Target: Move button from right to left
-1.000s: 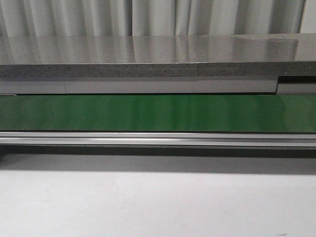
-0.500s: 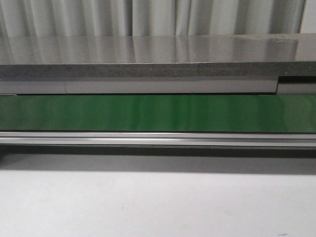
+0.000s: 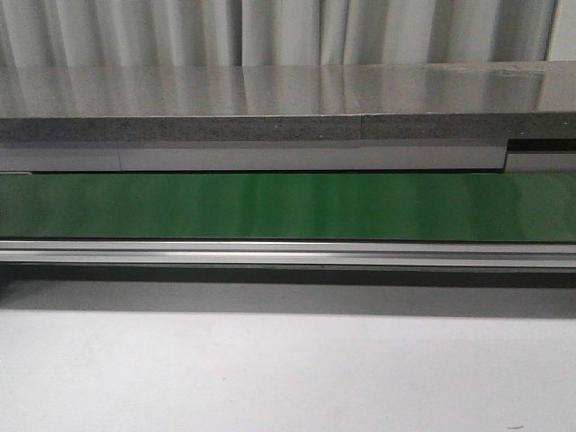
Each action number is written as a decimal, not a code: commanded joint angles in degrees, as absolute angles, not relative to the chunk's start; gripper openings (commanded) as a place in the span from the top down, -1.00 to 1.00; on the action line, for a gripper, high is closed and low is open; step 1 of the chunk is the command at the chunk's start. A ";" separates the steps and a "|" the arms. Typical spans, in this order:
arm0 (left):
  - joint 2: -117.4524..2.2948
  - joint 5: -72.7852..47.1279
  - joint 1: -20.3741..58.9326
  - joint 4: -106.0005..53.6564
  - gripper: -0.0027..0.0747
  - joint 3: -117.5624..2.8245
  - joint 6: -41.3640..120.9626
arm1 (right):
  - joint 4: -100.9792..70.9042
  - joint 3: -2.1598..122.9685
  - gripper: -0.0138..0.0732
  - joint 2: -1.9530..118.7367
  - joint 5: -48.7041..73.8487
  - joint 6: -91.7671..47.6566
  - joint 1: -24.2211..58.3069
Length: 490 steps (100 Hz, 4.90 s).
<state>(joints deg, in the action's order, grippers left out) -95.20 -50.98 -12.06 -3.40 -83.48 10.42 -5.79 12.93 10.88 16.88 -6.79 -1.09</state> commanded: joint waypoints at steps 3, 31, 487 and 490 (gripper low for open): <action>-88.56 -46.22 -8.72 -5.81 0.98 -82.85 9.73 | -5.29 14.42 0.83 11.28 12.53 -7.13 -1.03; -78.18 -40.49 -2.11 -7.70 0.98 -73.66 9.73 | -5.29 14.42 0.83 11.28 12.53 -7.13 -1.03; 2.11 -0.90 2.11 -3.03 0.98 2.50 -0.35 | 7.15 -0.78 0.83 -1.72 -2.87 5.99 -1.48; 2.11 -0.90 2.11 -3.03 0.98 2.50 -0.35 | 7.15 -0.78 0.83 -1.72 -2.97 5.99 -1.48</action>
